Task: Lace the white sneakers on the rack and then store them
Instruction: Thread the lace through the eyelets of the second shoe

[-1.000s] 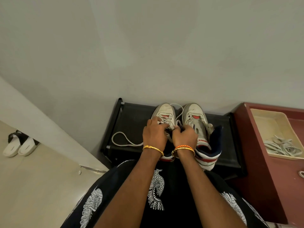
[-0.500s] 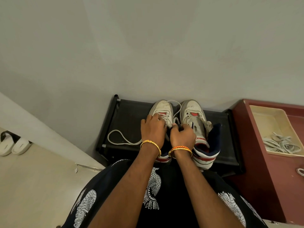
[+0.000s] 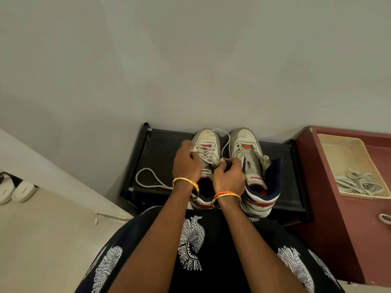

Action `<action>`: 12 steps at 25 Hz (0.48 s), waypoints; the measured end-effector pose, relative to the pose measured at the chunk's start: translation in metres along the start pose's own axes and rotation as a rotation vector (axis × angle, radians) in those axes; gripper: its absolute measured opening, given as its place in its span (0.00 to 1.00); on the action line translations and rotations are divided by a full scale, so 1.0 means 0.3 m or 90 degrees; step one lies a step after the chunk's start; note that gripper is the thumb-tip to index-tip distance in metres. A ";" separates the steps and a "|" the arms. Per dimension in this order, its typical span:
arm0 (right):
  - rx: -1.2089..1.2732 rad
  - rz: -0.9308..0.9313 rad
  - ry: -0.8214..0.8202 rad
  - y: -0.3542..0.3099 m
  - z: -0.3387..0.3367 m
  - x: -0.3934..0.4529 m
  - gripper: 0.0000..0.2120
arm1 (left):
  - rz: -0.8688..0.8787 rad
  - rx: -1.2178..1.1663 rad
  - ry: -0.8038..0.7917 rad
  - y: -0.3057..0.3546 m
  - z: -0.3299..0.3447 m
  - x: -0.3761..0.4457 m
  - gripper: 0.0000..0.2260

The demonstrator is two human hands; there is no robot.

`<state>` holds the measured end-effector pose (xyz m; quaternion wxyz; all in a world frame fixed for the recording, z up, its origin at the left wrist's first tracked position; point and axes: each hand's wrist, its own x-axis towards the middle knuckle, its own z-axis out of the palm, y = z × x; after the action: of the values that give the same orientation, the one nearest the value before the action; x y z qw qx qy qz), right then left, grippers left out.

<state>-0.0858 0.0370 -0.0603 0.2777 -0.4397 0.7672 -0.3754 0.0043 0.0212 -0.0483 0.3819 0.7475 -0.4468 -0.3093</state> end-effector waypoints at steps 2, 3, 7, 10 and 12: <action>-0.021 -0.038 0.002 0.007 0.002 0.006 0.05 | 0.218 0.288 -0.057 -0.012 0.006 -0.013 0.08; -0.031 -0.048 0.003 0.010 0.003 0.010 0.05 | 0.258 0.370 -0.088 -0.014 0.010 -0.017 0.08; -0.039 -0.073 0.001 0.017 0.008 0.010 0.04 | 0.217 0.412 -0.126 -0.019 0.013 -0.020 0.11; -0.042 -0.073 0.001 0.019 0.015 0.009 0.03 | 0.169 0.303 -0.104 -0.012 0.018 -0.027 0.07; -0.057 -0.064 0.002 0.020 0.016 0.009 0.04 | 0.136 0.209 -0.090 -0.014 0.022 -0.021 0.03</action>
<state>-0.0861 0.0351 -0.0680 0.2376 -0.4890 0.7607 -0.3547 -0.0017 0.0262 -0.0546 0.2532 0.7245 -0.5937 -0.2417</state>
